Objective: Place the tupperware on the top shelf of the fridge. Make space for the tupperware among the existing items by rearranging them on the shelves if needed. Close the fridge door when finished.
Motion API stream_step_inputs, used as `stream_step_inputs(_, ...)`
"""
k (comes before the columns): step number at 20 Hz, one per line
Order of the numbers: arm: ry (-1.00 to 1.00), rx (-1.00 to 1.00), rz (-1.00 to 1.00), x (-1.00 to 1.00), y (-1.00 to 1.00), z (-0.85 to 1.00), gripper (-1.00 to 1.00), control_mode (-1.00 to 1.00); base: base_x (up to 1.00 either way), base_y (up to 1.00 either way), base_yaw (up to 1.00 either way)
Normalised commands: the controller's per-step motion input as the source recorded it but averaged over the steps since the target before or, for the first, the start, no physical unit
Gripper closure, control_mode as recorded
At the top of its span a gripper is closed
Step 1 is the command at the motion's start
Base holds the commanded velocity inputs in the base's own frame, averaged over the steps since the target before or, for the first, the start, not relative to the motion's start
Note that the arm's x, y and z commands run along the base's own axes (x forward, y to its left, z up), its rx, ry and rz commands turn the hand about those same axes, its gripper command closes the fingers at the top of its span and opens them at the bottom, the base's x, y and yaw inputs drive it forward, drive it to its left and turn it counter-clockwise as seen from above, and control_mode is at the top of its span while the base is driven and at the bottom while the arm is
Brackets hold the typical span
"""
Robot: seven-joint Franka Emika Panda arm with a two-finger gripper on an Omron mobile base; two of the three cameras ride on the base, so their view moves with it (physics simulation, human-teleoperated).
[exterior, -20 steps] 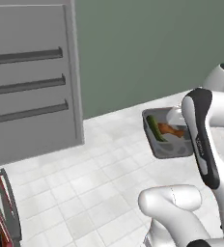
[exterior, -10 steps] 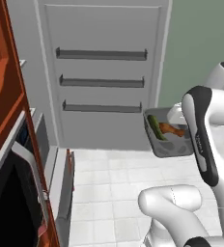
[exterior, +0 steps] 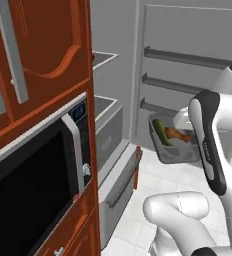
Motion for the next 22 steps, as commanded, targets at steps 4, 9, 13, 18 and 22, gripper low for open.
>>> stream_step_inputs(4,0.00,0.00,0.00,0.00,0.00,0.00,1.00,1.00,0.41,-0.46,0.69)
stream_step_inputs(9,0.00,0.00,0.00,0.00,0.00,0.00,1.00,1.00,0.54,-0.69,0.57)
stream_step_inputs(13,0.00,0.00,0.00,0.00,0.00,0.00,1.00,1.00,0.55,-0.67,0.50)
stream_step_inputs(18,0.00,0.00,0.00,0.00,0.00,0.00,1.00,1.00,0.61,-0.44,0.46)
stream_step_inputs(22,0.00,0.00,0.00,0.00,0.00,0.00,1.00,1.00,0.60,-0.31,0.42)
